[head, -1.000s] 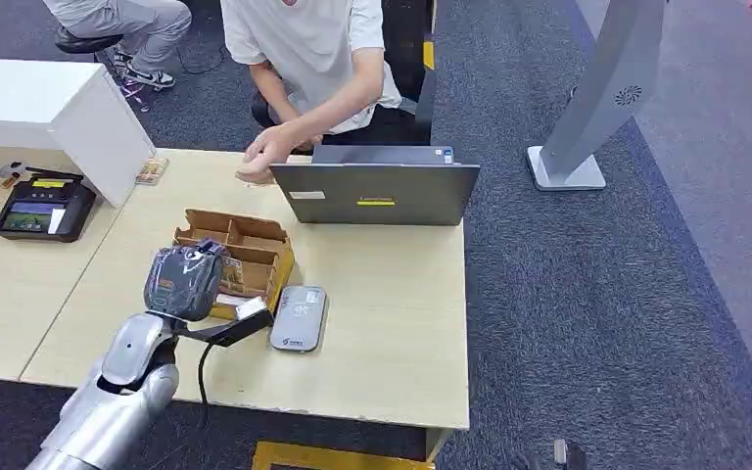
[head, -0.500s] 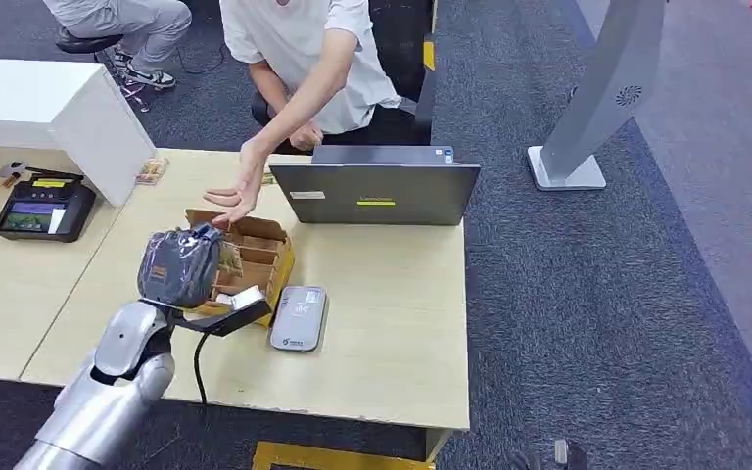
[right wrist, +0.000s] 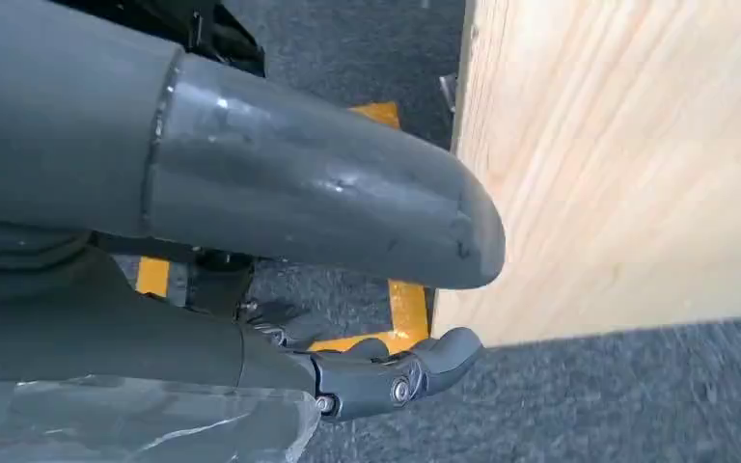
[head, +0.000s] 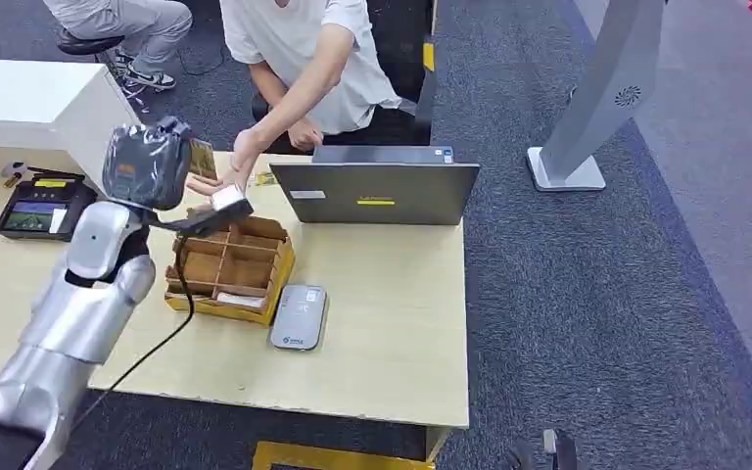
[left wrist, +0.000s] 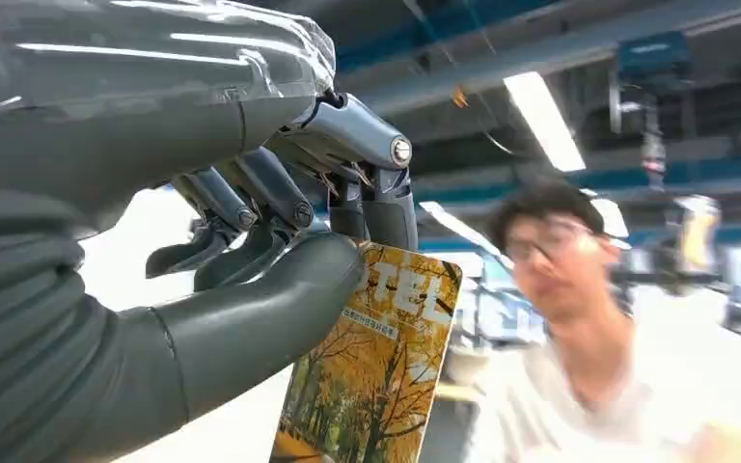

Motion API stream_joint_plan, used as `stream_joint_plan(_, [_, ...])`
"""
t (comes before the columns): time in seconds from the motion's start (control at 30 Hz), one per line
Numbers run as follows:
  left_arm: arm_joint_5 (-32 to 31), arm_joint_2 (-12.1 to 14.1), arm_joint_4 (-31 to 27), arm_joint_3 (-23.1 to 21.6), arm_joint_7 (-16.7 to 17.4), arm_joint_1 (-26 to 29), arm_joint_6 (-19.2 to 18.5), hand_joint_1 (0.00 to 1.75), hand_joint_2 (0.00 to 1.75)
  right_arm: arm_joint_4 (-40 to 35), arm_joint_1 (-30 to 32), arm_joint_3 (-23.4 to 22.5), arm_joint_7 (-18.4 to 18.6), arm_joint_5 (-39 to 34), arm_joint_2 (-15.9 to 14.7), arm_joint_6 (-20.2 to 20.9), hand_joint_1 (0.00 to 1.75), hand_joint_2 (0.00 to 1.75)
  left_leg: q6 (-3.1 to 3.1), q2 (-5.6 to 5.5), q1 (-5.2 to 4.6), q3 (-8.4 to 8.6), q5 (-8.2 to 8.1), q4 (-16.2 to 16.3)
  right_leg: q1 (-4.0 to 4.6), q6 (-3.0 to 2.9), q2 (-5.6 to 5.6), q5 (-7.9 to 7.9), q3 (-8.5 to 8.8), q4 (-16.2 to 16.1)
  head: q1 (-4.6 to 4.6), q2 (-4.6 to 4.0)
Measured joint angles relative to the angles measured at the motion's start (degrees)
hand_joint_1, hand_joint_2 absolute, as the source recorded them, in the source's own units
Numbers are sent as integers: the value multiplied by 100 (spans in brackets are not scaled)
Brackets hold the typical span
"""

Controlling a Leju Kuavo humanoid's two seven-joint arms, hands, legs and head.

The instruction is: Pass the card to the sensor for recognition and then transmit it.

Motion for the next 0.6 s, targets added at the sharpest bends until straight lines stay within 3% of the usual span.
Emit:
stream_joint_plan(0.13, [-207, -136, 1334, -137, 122, -1076, 7, 175, 175, 2, -113, 170, 120, 26, 57, -15, 0, 0, -3, 6, 0, -1, 7, 1, 0, 2, 8, 9, -2, 3, 0, 0])
stream_joint_plan(0.27, [-214, -280, 2298, -207, 351, -1781, -280, 175, 175, 2, -159, 301, 194, 26, 89, -4, 0, 0, 0, 5, -1, -4, 9, 1, 0, 5, 8, 12, -3, 3, 2, 0])
stream_joint_plan(0.5, [-209, -404, 3048, -218, 472, -2235, -418, 175, 175, 2, -195, 420, 210, 2, 107, 28, 0, 0, 0, 4, -1, -13, 8, 0, 0, 6, 8, 12, -10, 2, 0, 0])
stream_joint_plan(0.53, [-203, -411, 3110, -218, 494, -2263, -430, 0, 175, 2, -199, 426, 208, 0, 107, 28, 0, 0, 0, 4, -1, -13, 8, 0, 0, 6, 8, 12, -10, 2, 0, 0])
stream_joint_plan(0.6, [-157, -420, 3222, -218, 503, -2326, -490, 0, 175, 2, -207, 428, 208, -13, 107, 28, 0, 0, 0, 6, -1, -13, 8, 0, 0, 6, 9, 12, -10, 2, 0, 0])
